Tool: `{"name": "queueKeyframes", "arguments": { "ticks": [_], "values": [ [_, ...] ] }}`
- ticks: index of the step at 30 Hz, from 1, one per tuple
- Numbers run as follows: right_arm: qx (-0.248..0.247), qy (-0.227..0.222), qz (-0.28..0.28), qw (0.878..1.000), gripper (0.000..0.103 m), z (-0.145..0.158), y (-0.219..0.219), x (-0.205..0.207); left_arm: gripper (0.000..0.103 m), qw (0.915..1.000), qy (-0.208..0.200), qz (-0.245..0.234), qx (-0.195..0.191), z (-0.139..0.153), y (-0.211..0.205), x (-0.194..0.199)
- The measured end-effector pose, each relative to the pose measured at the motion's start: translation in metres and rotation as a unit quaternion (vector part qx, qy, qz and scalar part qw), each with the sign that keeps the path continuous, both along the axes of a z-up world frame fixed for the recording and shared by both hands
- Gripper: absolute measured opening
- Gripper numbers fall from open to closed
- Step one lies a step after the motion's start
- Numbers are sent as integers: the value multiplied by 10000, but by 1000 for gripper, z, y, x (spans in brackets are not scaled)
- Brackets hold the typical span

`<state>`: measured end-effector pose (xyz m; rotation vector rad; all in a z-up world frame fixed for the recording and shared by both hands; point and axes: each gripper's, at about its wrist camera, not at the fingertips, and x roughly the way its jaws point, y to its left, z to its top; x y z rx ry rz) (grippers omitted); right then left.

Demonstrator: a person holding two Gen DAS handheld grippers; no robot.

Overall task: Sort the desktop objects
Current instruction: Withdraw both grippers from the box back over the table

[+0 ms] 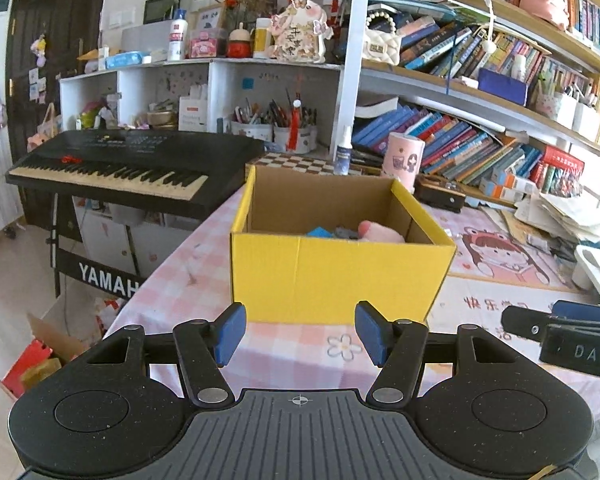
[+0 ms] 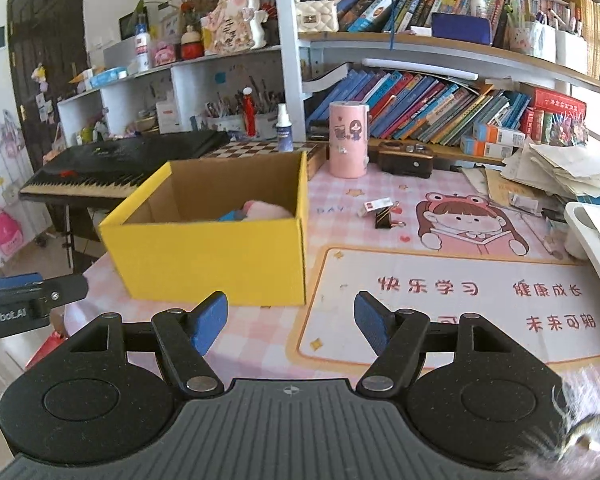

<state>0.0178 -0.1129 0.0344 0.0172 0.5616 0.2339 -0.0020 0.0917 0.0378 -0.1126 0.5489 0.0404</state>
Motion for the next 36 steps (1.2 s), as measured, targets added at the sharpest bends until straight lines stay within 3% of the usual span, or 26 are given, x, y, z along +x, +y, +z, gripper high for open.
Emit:
{"name": "queueKeyframes", "arguments": {
  "ticks": [16, 36],
  "values": [
    [-159, 244, 163, 9994, 74, -16, 16, -27, 62, 9993, 260, -217, 149, -12, -8, -23],
    [-337, 531, 248, 9977, 77, -26, 15, -42, 62, 9977, 607, -300, 24, -24, -16, -32]
  ]
}}
